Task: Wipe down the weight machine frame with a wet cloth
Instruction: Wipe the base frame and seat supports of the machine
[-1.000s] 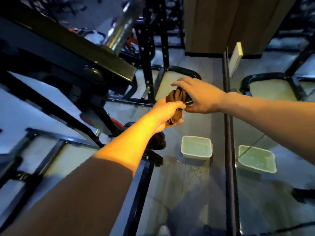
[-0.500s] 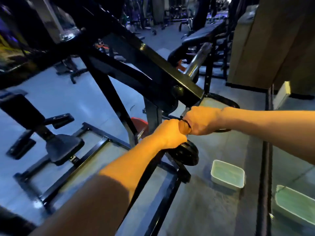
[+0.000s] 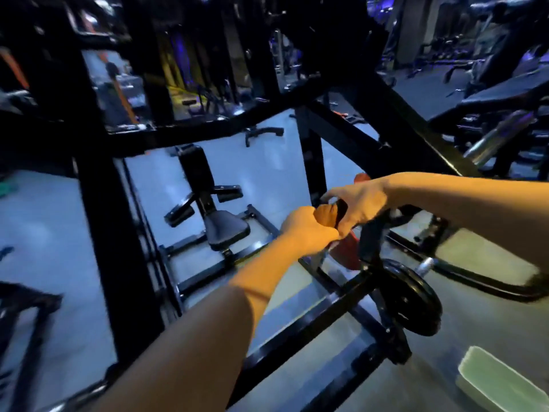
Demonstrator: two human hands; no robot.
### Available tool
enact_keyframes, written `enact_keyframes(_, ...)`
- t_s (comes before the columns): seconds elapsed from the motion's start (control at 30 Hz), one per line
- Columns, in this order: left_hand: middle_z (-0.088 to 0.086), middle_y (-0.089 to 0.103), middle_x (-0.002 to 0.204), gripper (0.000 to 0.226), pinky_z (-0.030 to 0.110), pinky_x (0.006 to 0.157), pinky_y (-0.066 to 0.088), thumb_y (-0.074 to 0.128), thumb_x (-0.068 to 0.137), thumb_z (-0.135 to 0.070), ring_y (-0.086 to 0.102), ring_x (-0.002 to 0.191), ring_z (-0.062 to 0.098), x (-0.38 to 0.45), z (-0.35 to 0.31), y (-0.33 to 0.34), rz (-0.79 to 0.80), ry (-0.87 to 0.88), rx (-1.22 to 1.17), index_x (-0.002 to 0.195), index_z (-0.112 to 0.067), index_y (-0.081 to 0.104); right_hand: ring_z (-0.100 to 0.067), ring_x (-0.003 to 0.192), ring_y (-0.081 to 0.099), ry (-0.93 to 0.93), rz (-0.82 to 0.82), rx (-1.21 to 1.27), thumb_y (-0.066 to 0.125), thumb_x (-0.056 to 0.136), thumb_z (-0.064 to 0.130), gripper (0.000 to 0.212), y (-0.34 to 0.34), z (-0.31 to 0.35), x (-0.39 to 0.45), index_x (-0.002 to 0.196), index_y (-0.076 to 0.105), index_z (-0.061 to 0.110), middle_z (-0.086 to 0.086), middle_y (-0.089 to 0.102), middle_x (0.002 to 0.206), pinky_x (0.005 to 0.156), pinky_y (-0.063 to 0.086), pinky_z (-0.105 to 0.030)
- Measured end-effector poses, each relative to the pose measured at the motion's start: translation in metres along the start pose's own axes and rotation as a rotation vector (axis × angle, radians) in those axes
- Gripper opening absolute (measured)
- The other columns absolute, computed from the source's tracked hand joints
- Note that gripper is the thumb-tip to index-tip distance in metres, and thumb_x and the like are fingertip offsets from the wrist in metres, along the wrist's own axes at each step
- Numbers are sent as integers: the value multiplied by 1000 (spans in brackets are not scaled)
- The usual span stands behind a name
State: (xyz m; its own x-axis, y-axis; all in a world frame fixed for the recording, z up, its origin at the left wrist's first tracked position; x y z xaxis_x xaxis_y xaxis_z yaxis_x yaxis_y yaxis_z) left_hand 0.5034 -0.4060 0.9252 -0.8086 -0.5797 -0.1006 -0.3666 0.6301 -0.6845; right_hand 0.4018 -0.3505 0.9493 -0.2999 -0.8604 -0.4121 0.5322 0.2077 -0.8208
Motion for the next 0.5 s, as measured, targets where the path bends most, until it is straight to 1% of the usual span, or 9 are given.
enact_keyframes(0.03, 2, 55, 65, 28, 30, 56, 42, 78, 80, -27, 54, 64, 25, -6, 4, -20, -43, -30, -88, 73, -19, 52, -22, 89, 64, -32, -21, -20, 86, 81, 17, 86, -14, 19, 5, 148, 34, 18, -4, 59, 120, 75, 58, -35)
enact_keyframes(0.07, 1, 55, 61, 27, 27, 52, 41, 78, 82, -25, 52, 58, 20, -13, 7, -38, -87, -53, -170, 73, -17, 54, -23, 87, 63, -74, -52, -37, 87, 81, 19, 92, -27, 38, 10, 154, 30, 18, -8, 56, 128, 70, 57, -33)
enact_keyframes(0.13, -1, 53, 53, 24, 22, 44, 37, 74, 87, -22, 49, 47, 15, -29, 10, -74, -181, -92, -333, 73, -14, 56, -23, 83, 61, -155, -140, -43, 86, 84, 24, 95, -52, 79, 13, 158, 28, 17, -11, 52, 138, 62, 54, -30)
enact_keyframes(0.2, 2, 54, 56, 19, 20, 43, 38, 72, 90, -21, 51, 45, 13, -49, 13, -114, -323, -121, -447, 79, -13, 60, -26, 89, 65, -224, -246, -28, 84, 86, 28, 95, -72, 120, 10, 160, 27, 17, -13, 54, 140, 64, 59, -32)
enact_keyframes(0.27, 4, 58, 63, 17, 23, 48, 43, 72, 92, -24, 54, 54, 15, -74, 16, -156, -495, -108, -472, 84, -12, 63, -27, 86, 72, -312, -301, 8, 81, 88, 29, 82, -81, 161, 12, 155, 35, 13, -15, 66, 125, 70, 65, -39)
enact_keyframes(0.33, 4, 59, 56, 21, 26, 45, 44, 71, 94, -26, 55, 50, 18, -93, 19, -182, -588, -80, -495, 82, -10, 64, -27, 81, 76, -410, -322, 91, 78, 90, 23, 60, -83, 197, 11, 139, 48, 8, -16, 71, 110, 71, 66, -42)
enact_keyframes(0.43, 8, 53, 51, 26, 35, 46, 44, 68, 94, -23, 52, 47, 24, -139, 30, -222, -771, -64, -478, 74, -9, 60, -24, 76, 77, -628, -298, 173, 73, 91, 12, 37, -78, 267, -5, 123, 56, 7, -16, 74, 99, 64, 64, -35)
enact_keyframes(0.47, 9, 51, 50, 28, 38, 48, 44, 66, 94, -20, 48, 44, 23, -144, 28, -225, -791, -56, -501, 70, -9, 57, -23, 75, 77, -663, -297, 205, 72, 92, 10, 34, -80, 273, -11, 122, 57, 8, -16, 74, 97, 65, 64, -36)
enact_keyframes(0.5, 9, 49, 49, 30, 40, 51, 44, 66, 93, -17, 46, 43, 23, -167, 41, -247, -879, -62, -499, 66, -9, 55, -23, 76, 77, -744, -256, 243, 70, 93, 8, 31, -70, 308, -15, 122, 58, 7, -16, 74, 97, 68, 65, -38)
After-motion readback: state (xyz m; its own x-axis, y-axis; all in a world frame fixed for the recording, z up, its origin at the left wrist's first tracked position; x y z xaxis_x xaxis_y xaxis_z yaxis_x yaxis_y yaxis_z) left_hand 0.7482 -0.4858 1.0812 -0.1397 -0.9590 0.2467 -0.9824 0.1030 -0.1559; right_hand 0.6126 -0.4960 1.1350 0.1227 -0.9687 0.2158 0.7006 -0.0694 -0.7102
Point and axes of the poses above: each hand's wrist, its own x-axis towards the middle knuckle, its own y-axis out of the palm, z = x × y, the point moved 9 cm from there along x, towards the middle knuckle
